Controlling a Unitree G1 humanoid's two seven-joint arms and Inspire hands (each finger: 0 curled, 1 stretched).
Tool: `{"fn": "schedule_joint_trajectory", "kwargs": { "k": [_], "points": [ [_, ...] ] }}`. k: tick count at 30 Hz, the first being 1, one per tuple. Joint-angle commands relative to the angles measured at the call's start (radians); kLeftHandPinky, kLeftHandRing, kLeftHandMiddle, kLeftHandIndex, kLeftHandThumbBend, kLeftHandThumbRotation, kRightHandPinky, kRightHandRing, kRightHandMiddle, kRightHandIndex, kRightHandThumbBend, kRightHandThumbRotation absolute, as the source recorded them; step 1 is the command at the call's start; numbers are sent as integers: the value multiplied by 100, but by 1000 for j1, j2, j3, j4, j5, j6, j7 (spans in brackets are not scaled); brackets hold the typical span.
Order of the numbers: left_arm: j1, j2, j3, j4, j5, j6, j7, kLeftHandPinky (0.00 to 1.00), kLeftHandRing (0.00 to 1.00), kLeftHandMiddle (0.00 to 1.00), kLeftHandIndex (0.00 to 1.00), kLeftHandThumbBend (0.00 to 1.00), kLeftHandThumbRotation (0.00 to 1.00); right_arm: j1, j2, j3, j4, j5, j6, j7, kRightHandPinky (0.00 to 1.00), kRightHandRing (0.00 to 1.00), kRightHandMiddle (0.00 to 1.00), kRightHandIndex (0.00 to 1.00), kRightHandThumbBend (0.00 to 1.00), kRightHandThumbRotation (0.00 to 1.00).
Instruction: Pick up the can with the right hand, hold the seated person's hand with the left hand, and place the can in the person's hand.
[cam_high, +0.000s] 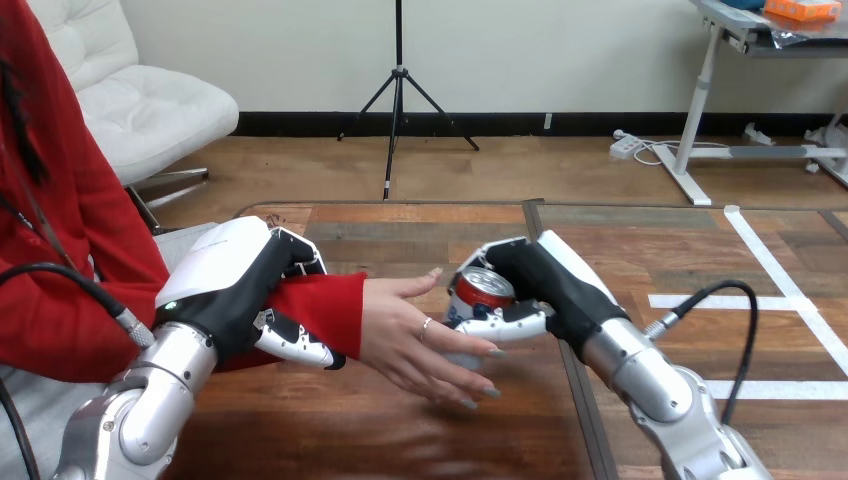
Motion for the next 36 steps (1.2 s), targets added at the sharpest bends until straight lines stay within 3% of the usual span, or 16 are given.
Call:
{"fn": "schedule_joint_trajectory", "kwargs": {
  "k": [1,13,36],
  "points": [
    [-242,-78,42,-208,-62,-43,78,24,29,35,35,84,0,-228,34,-3,-167,-1,5,-20,31,35,41,46,64,0],
    [-244,-90,37,-187,-62,-51,83,23,29,35,35,85,0,-246,60,12,-194,-4,-5,-12,30,35,41,46,64,0],
    [-229,-90,43,-182,-46,-58,81,23,28,34,36,86,0,-242,69,30,-329,-6,54,17,29,34,41,46,62,0]
  ]
}}
